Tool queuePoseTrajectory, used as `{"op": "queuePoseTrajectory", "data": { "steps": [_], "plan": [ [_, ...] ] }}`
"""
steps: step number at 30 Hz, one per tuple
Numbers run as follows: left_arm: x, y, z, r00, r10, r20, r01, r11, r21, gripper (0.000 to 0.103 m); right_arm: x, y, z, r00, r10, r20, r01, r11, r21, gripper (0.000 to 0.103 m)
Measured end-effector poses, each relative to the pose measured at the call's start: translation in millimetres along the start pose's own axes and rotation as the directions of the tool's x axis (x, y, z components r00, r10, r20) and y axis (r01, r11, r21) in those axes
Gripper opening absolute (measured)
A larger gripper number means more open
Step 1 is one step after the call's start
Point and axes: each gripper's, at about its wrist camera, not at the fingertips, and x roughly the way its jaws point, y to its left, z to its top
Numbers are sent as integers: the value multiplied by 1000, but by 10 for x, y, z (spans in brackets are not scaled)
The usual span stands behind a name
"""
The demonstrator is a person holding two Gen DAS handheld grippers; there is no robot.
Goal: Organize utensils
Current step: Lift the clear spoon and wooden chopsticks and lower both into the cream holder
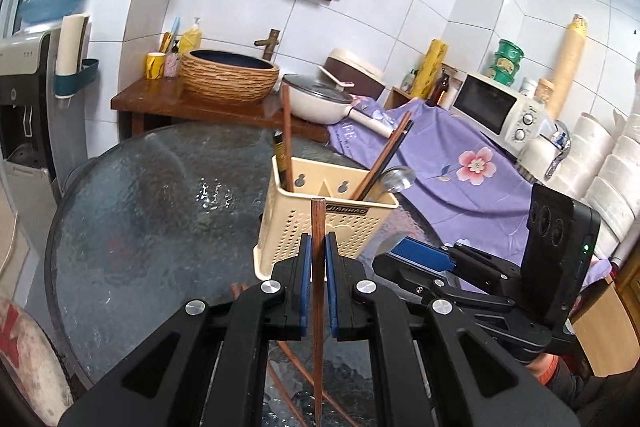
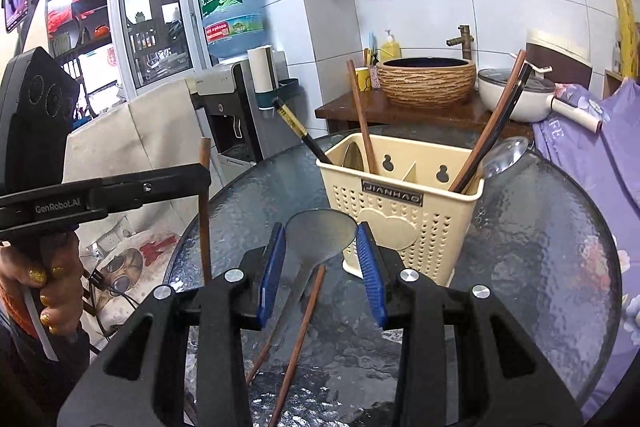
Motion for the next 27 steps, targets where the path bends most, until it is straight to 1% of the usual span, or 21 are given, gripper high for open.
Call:
{"op": "queuePoseTrajectory", "data": {
  "steps": [6, 11, 14, 18, 20, 21, 22, 23, 26, 27],
  "plan": [
    [-52, -109, 97, 999, -30, 11, 30, 999, 32, 7, -118, -36, 117, 1000, 3, 6, -3, 1000, -13, 37],
    [-113, -172, 220, 998, -62, 21, 60, 996, 58, 7, -217, -76, 202, 1000, -13, 19, 13, 999, -34, 37],
    [-169, -227, 338, 997, -73, 41, 69, 994, 84, 7, -280, -92, 298, 999, -27, 35, 28, 998, -48, 37],
    [-269, -329, 623, 991, -108, 81, 99, 989, 114, 7, -372, -131, 493, 997, -39, 65, 44, 996, -74, 37],
    [-313, -362, 765, 988, -111, 109, 98, 988, 121, 7, -440, -134, 656, 994, -55, 94, 64, 993, -97, 37],
    [-351, -392, 905, 985, -106, 139, 88, 988, 128, 7, -460, -123, 728, 992, -63, 106, 75, 992, -106, 37],
    [-371, -405, 975, 983, -100, 156, 80, 988, 130, 7, -480, -124, 809, 990, -74, 119, 88, 989, -115, 37],
    [-394, -428, 1071, 980, -92, 176, 69, 989, 131, 7, -511, -132, 932, 986, -93, 141, 112, 986, -127, 37],
    [-461, -465, 1418, 965, -78, 251, 51, 992, 112, 7, -565, -175, 1201, 970, -151, 190, 177, 976, -129, 37],
    [-467, -484, 1498, 960, -60, 274, 32, 994, 108, 7, -584, -198, 1303, 961, -178, 210, 208, 970, -128, 37]
  ]
}}
